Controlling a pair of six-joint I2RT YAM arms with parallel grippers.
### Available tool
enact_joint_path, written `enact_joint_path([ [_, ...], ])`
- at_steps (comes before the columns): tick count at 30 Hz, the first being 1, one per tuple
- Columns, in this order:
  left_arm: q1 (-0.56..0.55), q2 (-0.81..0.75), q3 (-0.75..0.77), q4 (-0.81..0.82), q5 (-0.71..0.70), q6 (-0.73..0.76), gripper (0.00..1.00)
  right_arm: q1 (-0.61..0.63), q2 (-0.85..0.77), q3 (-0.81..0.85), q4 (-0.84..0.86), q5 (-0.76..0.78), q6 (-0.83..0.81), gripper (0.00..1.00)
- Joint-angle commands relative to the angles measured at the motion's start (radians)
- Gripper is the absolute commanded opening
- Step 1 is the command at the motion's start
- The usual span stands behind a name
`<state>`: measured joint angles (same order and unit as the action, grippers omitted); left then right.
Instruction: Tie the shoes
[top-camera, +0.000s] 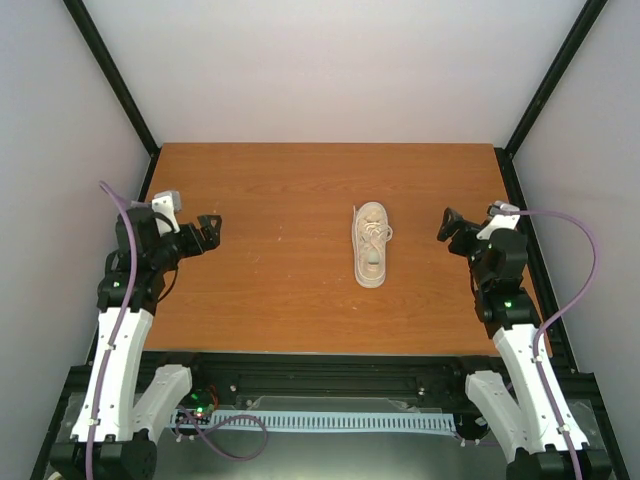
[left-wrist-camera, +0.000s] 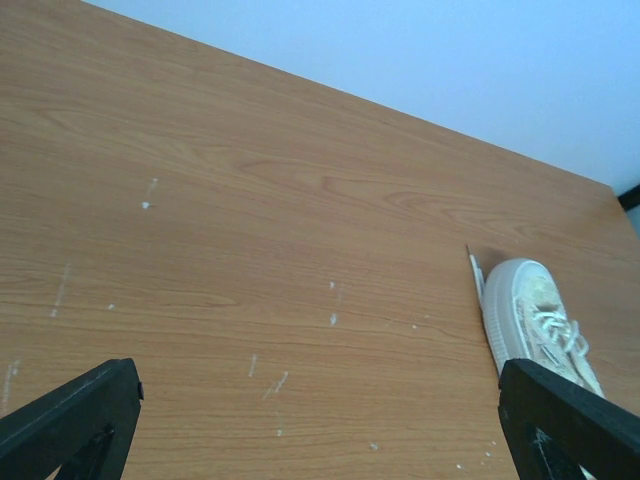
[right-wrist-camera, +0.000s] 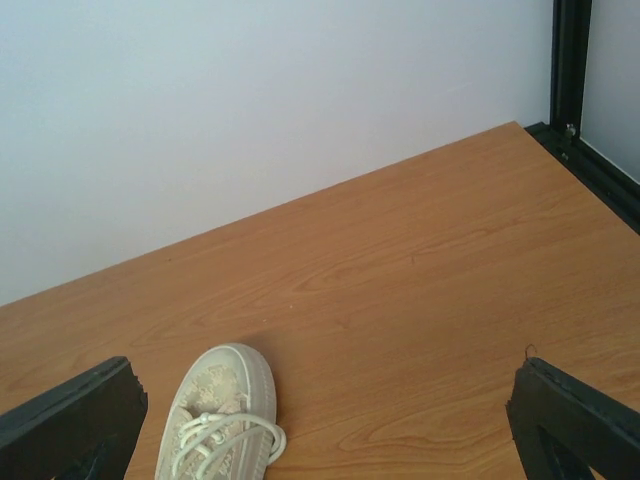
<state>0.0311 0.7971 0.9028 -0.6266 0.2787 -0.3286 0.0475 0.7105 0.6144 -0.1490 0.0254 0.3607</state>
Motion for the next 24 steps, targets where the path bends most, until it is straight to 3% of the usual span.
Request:
enact_joint_path([
  [1, -0.002, -0.005, 0.009, -0.006, -0.074, -0.002, 1.0, 0.002, -0.014, 0.005, -0.068, 0.0, 0.017, 1.0],
  [10, -0.001, -0.009, 0.011, -0.025, -0.162, -0.023, 1.0, 0.002, 0.007, -0.033, -0.12, -0.197, -0.012, 1.0],
  [16, -0.001, -0.009, -0.006, -0.026, -0.2, -0.051, 1.0, 0.016, 0.102, -0.02, -0.128, -0.42, -0.057, 1.0],
  [18, 0.0, -0.001, -0.017, -0.024, -0.214, -0.102, 1.0, 0.037, 0.14, 0.001, -0.15, -0.401, -0.059, 1.0],
  [21, 0.0, 0.015, 0.01, -0.052, -0.186, -0.06, 1.0, 0.087, 0.204, 0.023, -0.168, -0.331, -0.071, 1.0],
  [24, 0.0, 0.009, 0.001, -0.043, -0.248, -0.073, 1.0, 0.15, 0.289, 0.056, -0.19, -0.26, -0.064, 1.0],
])
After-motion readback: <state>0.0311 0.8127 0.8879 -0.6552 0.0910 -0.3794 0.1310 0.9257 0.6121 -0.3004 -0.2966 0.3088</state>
